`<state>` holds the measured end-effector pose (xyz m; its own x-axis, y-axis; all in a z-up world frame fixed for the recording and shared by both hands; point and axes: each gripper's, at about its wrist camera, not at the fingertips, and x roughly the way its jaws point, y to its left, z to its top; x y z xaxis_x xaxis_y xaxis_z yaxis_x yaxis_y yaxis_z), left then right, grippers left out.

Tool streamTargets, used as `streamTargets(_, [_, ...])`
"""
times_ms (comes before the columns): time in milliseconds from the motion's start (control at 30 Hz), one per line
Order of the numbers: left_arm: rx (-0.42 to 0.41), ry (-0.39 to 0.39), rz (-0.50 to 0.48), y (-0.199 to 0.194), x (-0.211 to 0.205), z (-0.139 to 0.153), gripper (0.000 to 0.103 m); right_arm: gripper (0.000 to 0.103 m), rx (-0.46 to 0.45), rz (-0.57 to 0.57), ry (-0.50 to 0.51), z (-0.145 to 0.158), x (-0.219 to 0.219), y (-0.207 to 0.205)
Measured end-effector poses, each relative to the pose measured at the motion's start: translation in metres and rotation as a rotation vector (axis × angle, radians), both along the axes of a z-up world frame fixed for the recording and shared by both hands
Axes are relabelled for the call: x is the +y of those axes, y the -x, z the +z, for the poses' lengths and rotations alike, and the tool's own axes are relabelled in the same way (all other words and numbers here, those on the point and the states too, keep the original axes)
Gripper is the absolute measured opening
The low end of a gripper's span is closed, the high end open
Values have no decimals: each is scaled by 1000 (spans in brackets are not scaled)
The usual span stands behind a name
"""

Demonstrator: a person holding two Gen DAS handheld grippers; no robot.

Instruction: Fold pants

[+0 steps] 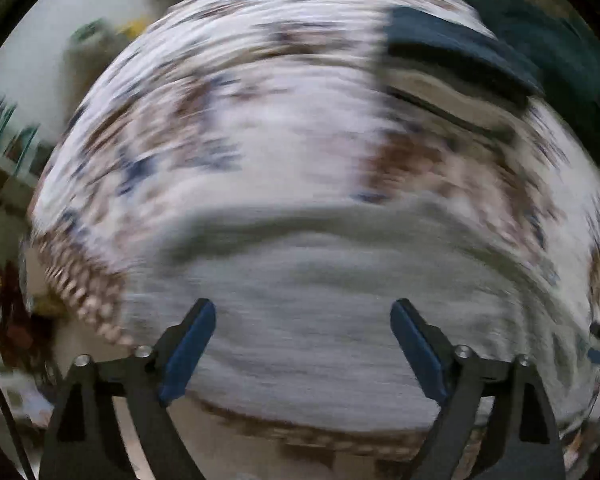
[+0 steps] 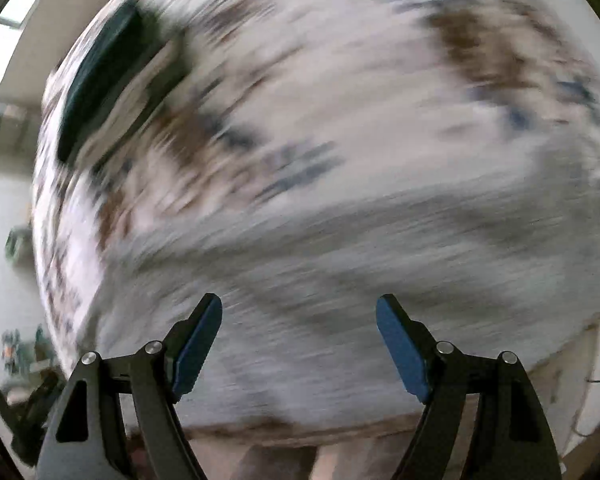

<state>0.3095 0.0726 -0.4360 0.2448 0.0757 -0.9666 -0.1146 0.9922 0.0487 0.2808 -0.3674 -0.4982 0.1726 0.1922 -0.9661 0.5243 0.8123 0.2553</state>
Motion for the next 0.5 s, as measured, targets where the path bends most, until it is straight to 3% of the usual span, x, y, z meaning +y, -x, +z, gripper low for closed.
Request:
streamTargets(133, [57, 44, -111, -6, -124, -36, 92, 82, 63, -82, 81, -7, -119, 33])
streamTargets(233, [124, 59, -158, -7, -201, -72, 92, 82, 109, -66, 86, -28, -175, 41])
streamTargets(300, [165, 72, -175, -4, -233, -89, 92, 82, 147, -7, 65, -50, -199, 44])
streamTargets(367, [217, 91, -192, 1, -257, -105, 92, 82, 188, 70, -21, -79, -217, 43])
streamTargets(500, [266, 65, -218, 13, -279, -119, 92, 81, 254, 147, -157, -128, -233, 49])
